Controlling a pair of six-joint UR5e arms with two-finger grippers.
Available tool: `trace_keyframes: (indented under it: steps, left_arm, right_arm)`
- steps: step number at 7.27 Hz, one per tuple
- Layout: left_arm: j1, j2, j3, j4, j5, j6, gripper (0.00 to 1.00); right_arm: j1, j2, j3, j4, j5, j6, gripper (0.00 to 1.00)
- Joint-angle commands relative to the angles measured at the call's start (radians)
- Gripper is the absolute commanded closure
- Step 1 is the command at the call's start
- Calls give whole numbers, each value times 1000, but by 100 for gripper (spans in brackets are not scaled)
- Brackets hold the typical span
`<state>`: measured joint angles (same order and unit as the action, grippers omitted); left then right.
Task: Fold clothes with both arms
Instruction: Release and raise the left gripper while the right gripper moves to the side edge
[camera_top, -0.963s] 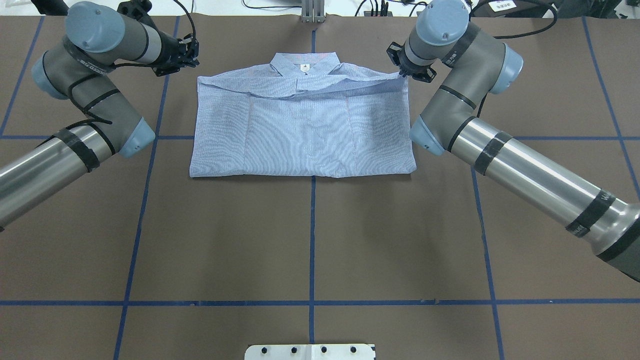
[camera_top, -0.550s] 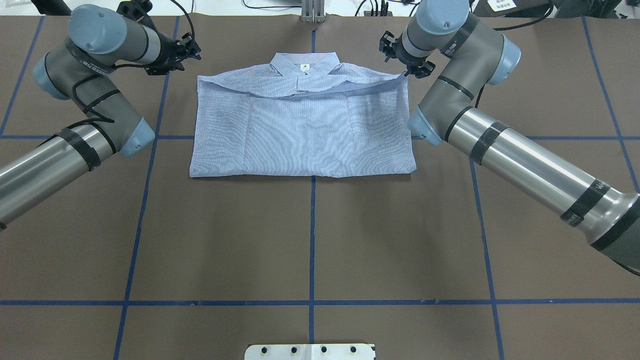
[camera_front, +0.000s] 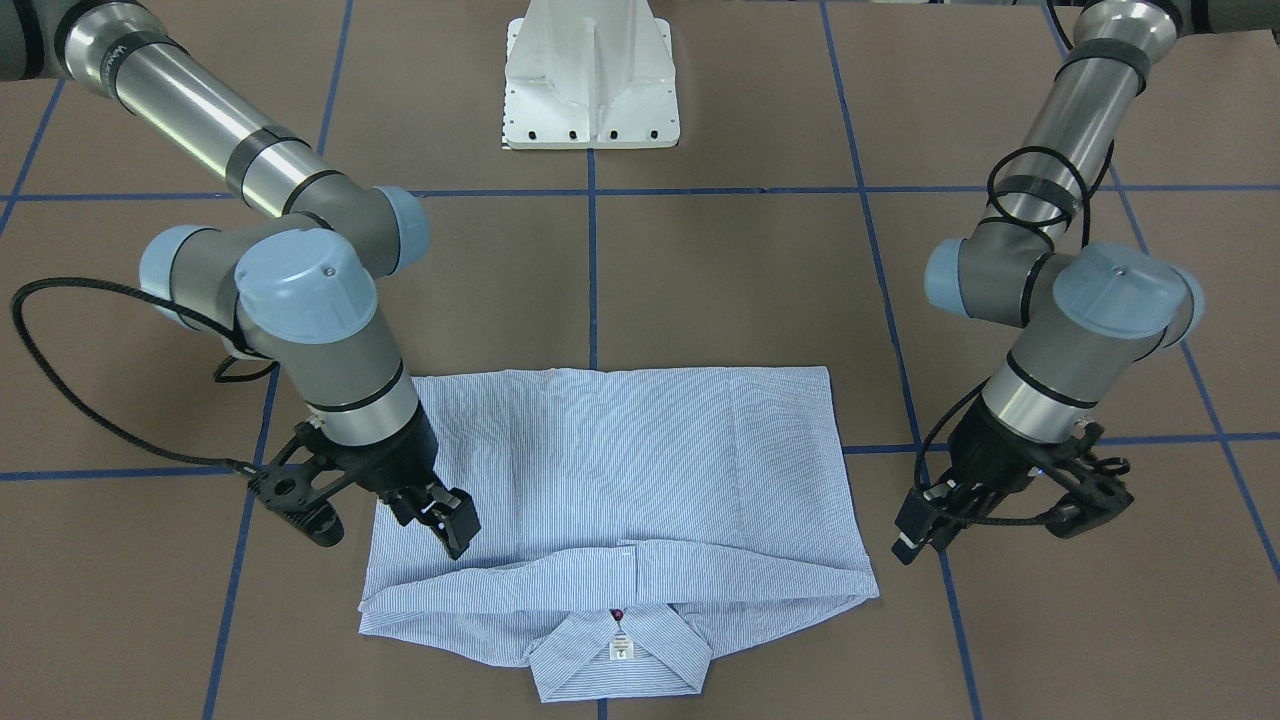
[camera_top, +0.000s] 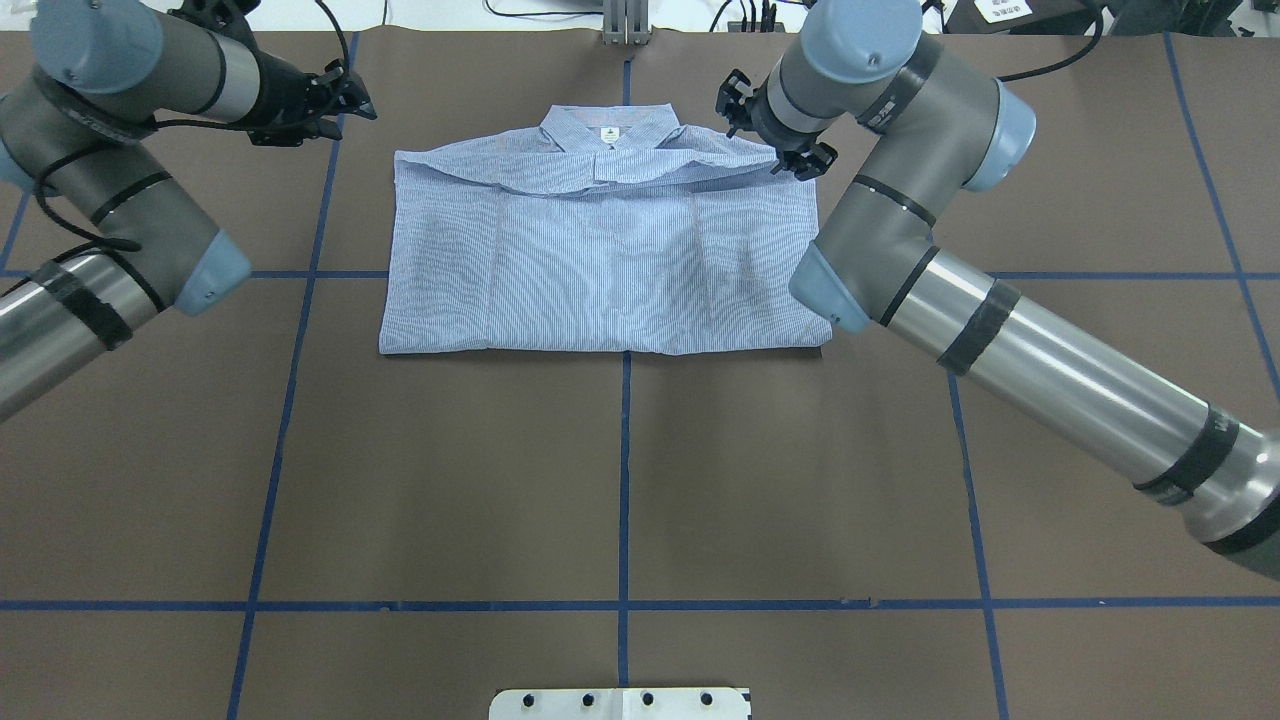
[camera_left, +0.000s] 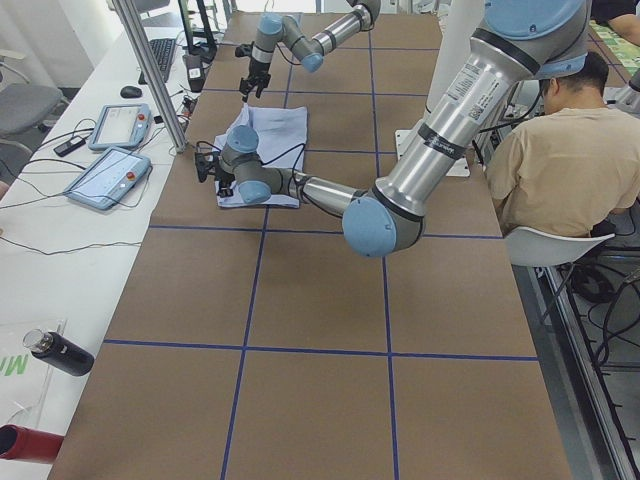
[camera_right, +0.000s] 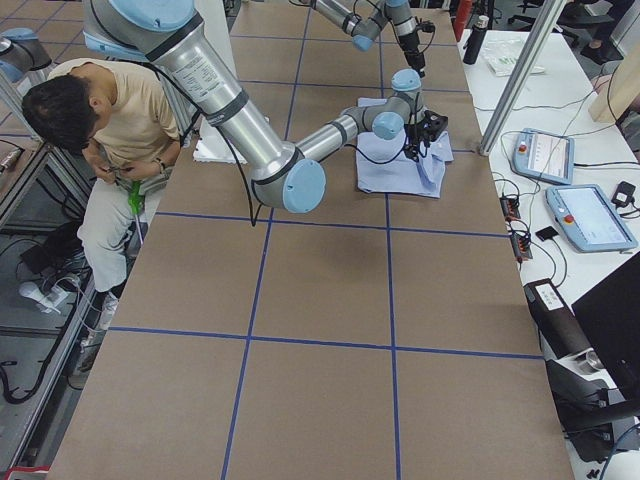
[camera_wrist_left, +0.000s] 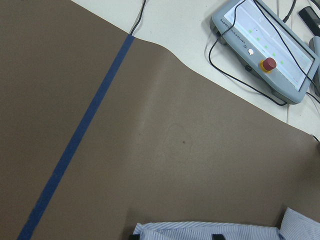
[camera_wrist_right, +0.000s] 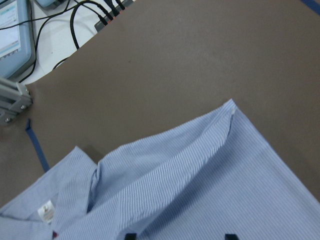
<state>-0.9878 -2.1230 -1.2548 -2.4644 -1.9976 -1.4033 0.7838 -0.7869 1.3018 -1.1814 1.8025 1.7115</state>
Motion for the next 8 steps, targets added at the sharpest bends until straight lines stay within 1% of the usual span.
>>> trace_keyframes:
  steps: [1,2,3,4,5,6,8]
  left_arm:
    - [-38,101,-135,4,-68,33,43]
    - [-38,121,-150,4,-72,33,43]
    - [-46,127,-169,5,-72,33,43]
    - [-51,152,-202,8,-70,33,43]
    - [-51,172,-225,9,-63,32,42]
    - [-52,173,-242,7,-60,32,42]
    - [-74,176,-242,9,-55,33,43]
  right_arm:
    - [-105,-49,94,-11,-104,30,100]
    - [-113,-140,187,-11,-113,17,89]
    - [-115,-246,271,-8,-106,11,59]
    - [-110,-268,277,-9,-115,13,46]
    - [-110,-291,287,-7,-117,17,38]
    - [-132,-299,287,-1,-117,28,35]
    - [-141,-337,287,3,-112,28,32]
